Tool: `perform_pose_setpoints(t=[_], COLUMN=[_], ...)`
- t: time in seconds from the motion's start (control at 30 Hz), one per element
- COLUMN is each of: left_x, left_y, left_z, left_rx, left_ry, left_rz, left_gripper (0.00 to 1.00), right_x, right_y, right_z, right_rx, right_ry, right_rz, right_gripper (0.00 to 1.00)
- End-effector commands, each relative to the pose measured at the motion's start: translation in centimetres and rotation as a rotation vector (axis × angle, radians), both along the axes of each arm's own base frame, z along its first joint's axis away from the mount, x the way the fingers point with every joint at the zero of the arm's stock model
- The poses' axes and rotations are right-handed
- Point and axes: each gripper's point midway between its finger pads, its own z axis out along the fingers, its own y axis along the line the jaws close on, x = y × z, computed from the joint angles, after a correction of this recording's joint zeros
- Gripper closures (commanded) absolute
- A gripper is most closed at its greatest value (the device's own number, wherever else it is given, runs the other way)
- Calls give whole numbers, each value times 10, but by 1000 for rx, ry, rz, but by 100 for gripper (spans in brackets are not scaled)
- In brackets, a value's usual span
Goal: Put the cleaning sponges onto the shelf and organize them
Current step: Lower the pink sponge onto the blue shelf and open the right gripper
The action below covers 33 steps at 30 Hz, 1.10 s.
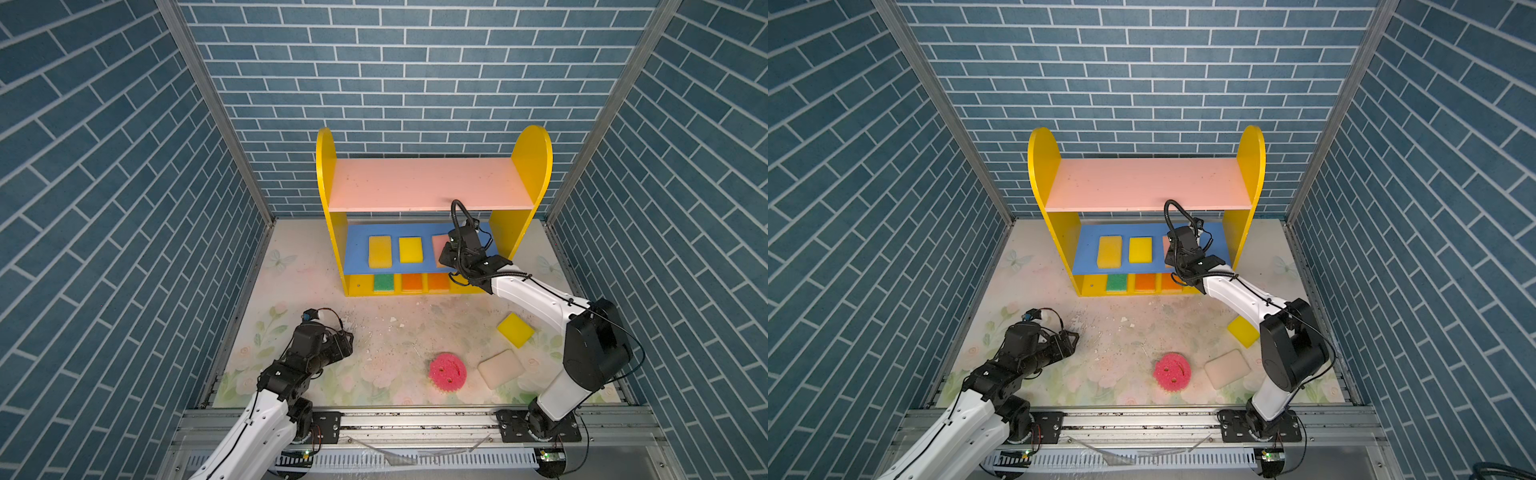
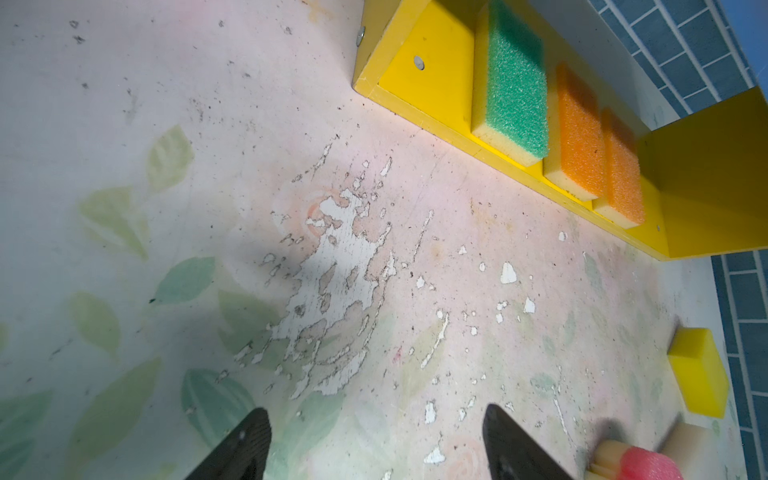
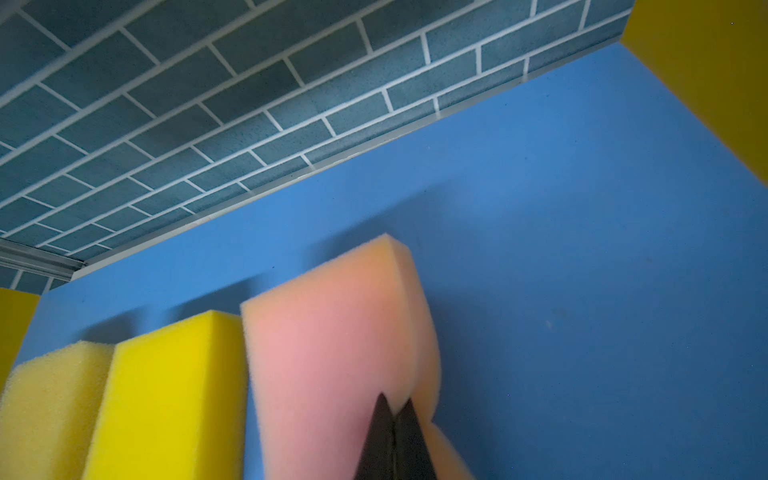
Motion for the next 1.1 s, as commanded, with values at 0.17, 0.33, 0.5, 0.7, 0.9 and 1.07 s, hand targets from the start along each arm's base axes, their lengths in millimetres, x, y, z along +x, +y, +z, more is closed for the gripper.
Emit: perform_pose_setpoints(t=[0.17, 0.33, 0.5, 0.7, 0.9, 1.07], left_x=[2, 3, 1, 2, 0, 1], left_y=[2, 1, 1, 1, 1, 1], left_z=[3, 2, -1, 1, 0, 2], left_rx=[14, 9, 12, 8, 8, 5], left_ry=[-8, -9, 0, -7, -3, -7], left_rz=[0, 0, -2, -2, -2, 1], left_gripper=[18, 19, 18, 19, 18, 18], right_x=[10, 9, 7, 6, 7, 5], right_y=[6, 4, -1, -2, -2, -4], right_z=[0, -4, -6, -7, -3, -3], right_rx=[77, 77, 73, 102, 101, 110], right_ry=[18, 25, 21, 17, 12, 9], right_rz=[-34, -46, -68, -86, -85, -95], right_gripper=[81, 74, 91, 100, 100, 80])
